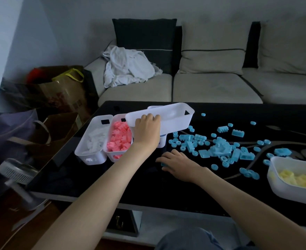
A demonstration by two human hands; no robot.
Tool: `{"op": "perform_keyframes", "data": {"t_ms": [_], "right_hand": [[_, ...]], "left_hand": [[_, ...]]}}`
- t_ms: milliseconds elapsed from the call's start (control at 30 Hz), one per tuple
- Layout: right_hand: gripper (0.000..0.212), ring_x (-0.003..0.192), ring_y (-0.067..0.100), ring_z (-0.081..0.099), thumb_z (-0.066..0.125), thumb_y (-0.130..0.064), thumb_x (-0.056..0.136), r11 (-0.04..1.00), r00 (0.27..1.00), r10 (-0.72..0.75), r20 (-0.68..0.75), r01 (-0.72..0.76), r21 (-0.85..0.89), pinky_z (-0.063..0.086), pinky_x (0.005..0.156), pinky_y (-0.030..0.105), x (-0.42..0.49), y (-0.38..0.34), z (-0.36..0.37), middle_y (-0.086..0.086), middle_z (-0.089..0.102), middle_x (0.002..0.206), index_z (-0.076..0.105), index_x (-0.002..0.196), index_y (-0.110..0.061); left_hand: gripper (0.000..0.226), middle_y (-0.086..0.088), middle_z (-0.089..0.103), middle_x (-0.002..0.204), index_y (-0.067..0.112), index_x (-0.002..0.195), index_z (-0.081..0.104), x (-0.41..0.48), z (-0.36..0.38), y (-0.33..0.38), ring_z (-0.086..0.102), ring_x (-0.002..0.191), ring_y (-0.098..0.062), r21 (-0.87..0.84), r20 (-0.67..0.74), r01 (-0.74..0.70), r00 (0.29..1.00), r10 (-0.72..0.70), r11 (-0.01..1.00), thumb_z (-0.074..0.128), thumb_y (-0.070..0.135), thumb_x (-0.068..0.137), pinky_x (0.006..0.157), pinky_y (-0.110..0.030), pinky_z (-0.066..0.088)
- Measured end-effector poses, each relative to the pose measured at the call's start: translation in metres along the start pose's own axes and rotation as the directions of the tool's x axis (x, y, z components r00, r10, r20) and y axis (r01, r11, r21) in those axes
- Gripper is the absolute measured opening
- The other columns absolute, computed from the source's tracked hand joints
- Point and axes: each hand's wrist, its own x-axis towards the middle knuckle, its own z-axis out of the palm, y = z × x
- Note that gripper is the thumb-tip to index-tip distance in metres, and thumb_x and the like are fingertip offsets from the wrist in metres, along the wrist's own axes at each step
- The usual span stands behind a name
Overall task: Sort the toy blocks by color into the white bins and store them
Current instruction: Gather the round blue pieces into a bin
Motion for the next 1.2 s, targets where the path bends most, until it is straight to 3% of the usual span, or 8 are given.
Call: {"op": "perform_keyframes", "data": {"t_ms": [200, 400, 500, 567, 667, 800, 1033, 1200], "right_hand": [[0.036, 0.115, 0.021, 0.041, 0.034, -0.031, 0.102, 0.998, 0.992, 0.051, -0.112, -0.053, -0.019, 0.038, 0.095, 0.031, -0.009, 0.015, 0.007, 0.004, 0.041, 0.129, 0.038, 0.132, -0.013], [0.026, 0.078, 0.027, 0.063, 0.045, -0.029, 0.099, 0.985, 0.966, 0.137, -0.218, -0.155, -0.069, 0.036, 0.051, 0.03, -0.028, 0.036, 0.004, 0.005, 0.049, 0.105, 0.05, 0.112, -0.006], [0.024, 0.085, 0.027, 0.06, 0.037, -0.032, 0.101, 0.957, 0.947, 0.279, -0.161, -0.259, 0.133, 0.045, 0.062, 0.037, -0.031, 0.04, -0.015, 0.001, 0.049, 0.109, 0.045, 0.113, -0.013], [0.024, 0.086, 0.028, 0.06, 0.041, -0.03, 0.099, 0.939, 0.915, 0.286, -0.284, -0.209, 0.273, 0.049, 0.07, 0.044, -0.027, 0.041, -0.031, 0.003, 0.052, 0.111, 0.048, 0.112, -0.012], [0.025, 0.079, 0.024, 0.06, 0.045, -0.028, 0.097, 0.932, 0.816, 0.267, -0.513, -0.083, 0.353, 0.052, 0.069, 0.045, -0.012, 0.038, -0.065, 0.004, 0.055, 0.106, 0.052, 0.11, -0.008], [0.024, 0.082, 0.02, 0.056, 0.044, -0.028, 0.098, 0.909, 0.747, 0.279, -0.604, -0.002, 0.416, 0.05, 0.073, 0.039, 0.024, 0.031, -0.113, 0.004, 0.054, 0.103, 0.052, 0.111, -0.009], [0.032, 0.099, 0.02, 0.052, 0.047, -0.032, 0.097, 0.929, 0.927, 0.226, -0.3, -0.113, 0.351, 0.043, 0.087, 0.032, 0.084, 0.029, -0.128, 0.006, 0.054, 0.115, 0.05, 0.123, -0.014], [0.045, 0.114, 0.021, 0.05, 0.041, -0.044, 0.097, 0.887, 0.939, 0.287, -0.192, -0.185, 0.423, 0.04, 0.099, 0.038, 0.069, 0.03, -0.12, 0.004, 0.051, 0.129, 0.043, 0.136, -0.023]], "left_hand": [[0.052, -0.019, 0.06, 0.113, 0.003, 0.102, 0.065, -0.006, 0.026, 0.012, 0.059, 0.09, -0.035, -0.071, -0.314, -0.198, 0.935, 0.167, 0.978, 0.073, -0.006, 0.051, 0.076, -0.04, 0.047], [0.056, -0.013, 0.06, 0.114, 0.008, 0.107, 0.063, -0.004, 0.032, 0.021, 0.051, 0.092, -0.027, -0.038, -0.325, -0.201, 0.929, 0.178, 0.979, 0.075, 0.001, 0.052, 0.077, -0.037, 0.044], [0.05, -0.008, 0.065, 0.091, 0.009, 0.097, 0.066, 0.005, 0.027, 0.012, 0.06, 0.077, -0.028, -0.016, -0.273, -0.082, 0.959, 0.074, 0.997, 0.082, 0.008, 0.05, 0.069, -0.033, 0.046], [0.033, -0.007, 0.065, 0.083, 0.008, 0.096, 0.064, 0.009, 0.023, 0.001, 0.061, 0.077, -0.03, -0.018, -0.21, -0.085, 0.974, 0.08, 0.996, 0.076, 0.011, 0.066, 0.071, -0.033, 0.042], [0.024, -0.008, 0.063, 0.098, 0.009, 0.113, 0.055, 0.011, 0.022, -0.015, 0.056, 0.094, -0.03, -0.074, -0.134, -0.07, 0.989, 0.059, 0.995, 0.049, 0.009, 0.09, 0.077, -0.034, 0.033], [0.039, -0.006, 0.061, 0.107, 0.017, 0.128, 0.05, 0.01, 0.019, -0.038, 0.053, 0.101, -0.027, -0.097, -0.116, -0.031, 0.993, 0.02, 0.995, 0.044, 0.007, 0.091, 0.082, -0.034, 0.032], [0.043, -0.006, 0.063, 0.111, 0.02, 0.129, 0.054, 0.004, 0.01, -0.053, 0.053, 0.104, -0.027, -0.226, -0.102, -0.09, 0.992, 0.069, 0.97, 0.042, 0.001, 0.092, 0.081, -0.031, 0.034], [0.04, -0.007, 0.065, 0.106, 0.018, 0.124, 0.058, 0.0, 0.007, -0.053, 0.054, 0.101, -0.025, -0.266, -0.108, -0.122, 0.989, 0.096, 0.956, 0.043, 0.002, 0.091, 0.077, -0.029, 0.034]]}}
